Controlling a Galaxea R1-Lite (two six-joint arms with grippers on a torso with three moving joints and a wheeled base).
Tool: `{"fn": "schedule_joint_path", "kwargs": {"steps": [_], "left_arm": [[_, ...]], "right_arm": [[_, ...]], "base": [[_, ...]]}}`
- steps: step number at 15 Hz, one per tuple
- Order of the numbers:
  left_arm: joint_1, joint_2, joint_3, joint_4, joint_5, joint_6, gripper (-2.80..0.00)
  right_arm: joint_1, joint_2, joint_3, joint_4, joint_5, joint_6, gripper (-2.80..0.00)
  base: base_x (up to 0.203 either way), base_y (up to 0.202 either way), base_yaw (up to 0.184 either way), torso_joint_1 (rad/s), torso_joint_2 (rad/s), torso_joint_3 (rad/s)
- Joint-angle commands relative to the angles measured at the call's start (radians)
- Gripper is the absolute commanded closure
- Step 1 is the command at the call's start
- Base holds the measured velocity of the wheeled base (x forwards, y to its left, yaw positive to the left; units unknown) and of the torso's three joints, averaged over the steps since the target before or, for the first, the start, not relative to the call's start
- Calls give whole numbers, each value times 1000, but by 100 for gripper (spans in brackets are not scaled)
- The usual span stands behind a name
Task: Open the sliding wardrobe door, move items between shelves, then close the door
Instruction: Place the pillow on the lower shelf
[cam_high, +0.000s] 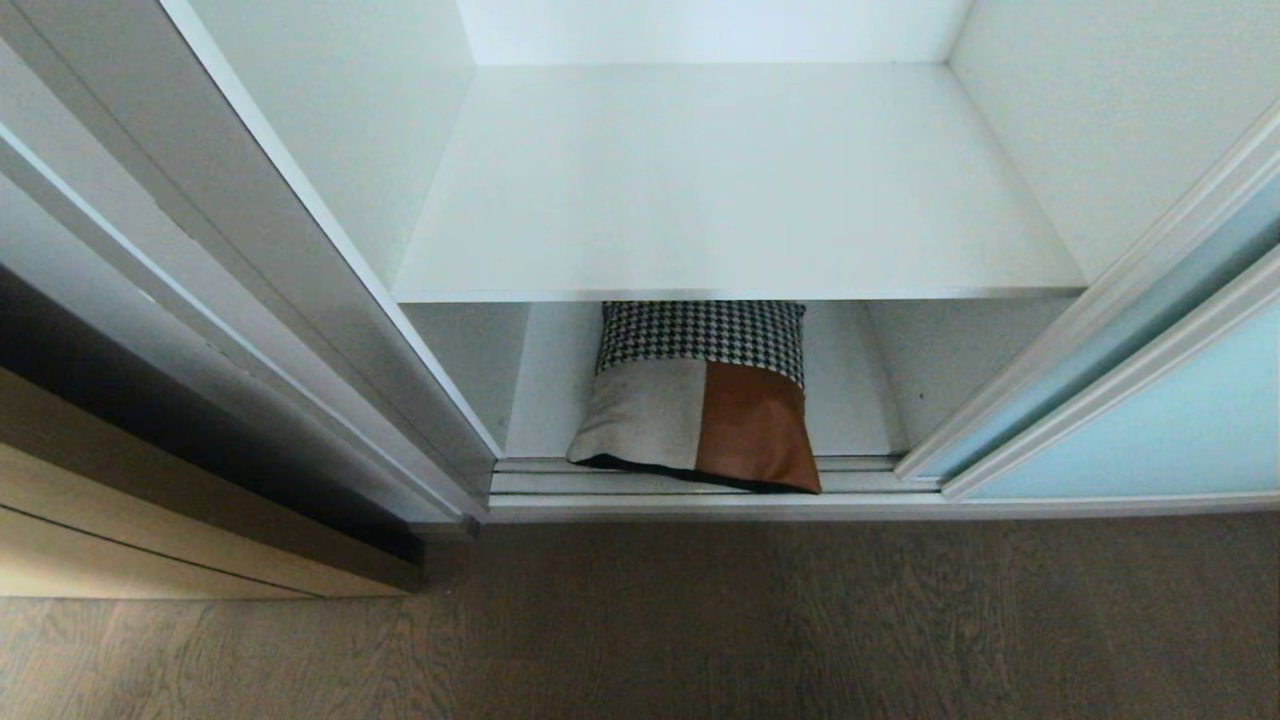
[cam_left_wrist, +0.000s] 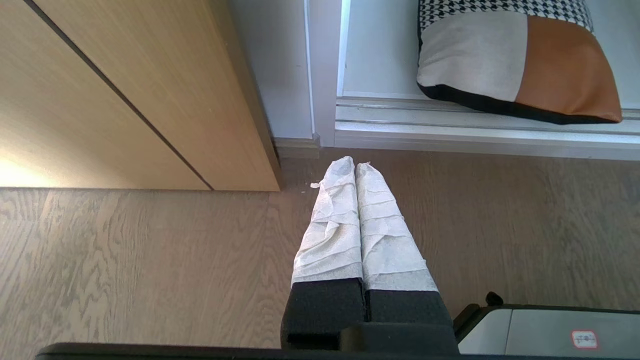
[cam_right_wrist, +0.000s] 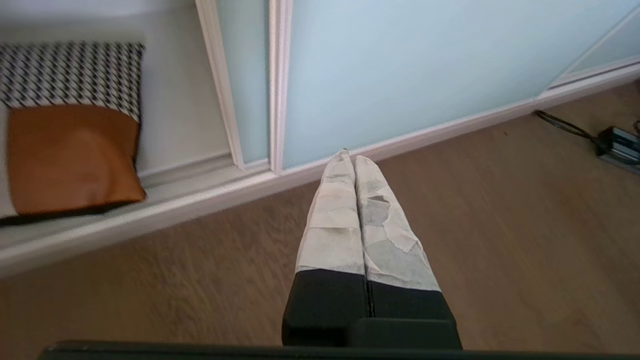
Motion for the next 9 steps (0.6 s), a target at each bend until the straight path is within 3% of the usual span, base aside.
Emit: {"fn": "schedule_joint_path", "kwargs": {"steps": [1, 9], "left_arm": [[0, 5, 2, 0, 0, -1, 0], [0, 5, 2, 0, 0, -1, 0]], "right_arm": [[1, -21, 1, 1, -2, -21, 0], [-9, -27, -27, 39, -8, -28, 0]], "base": [[0, 0, 0, 0, 0, 0], [0, 0, 0, 0, 0, 0]]}}
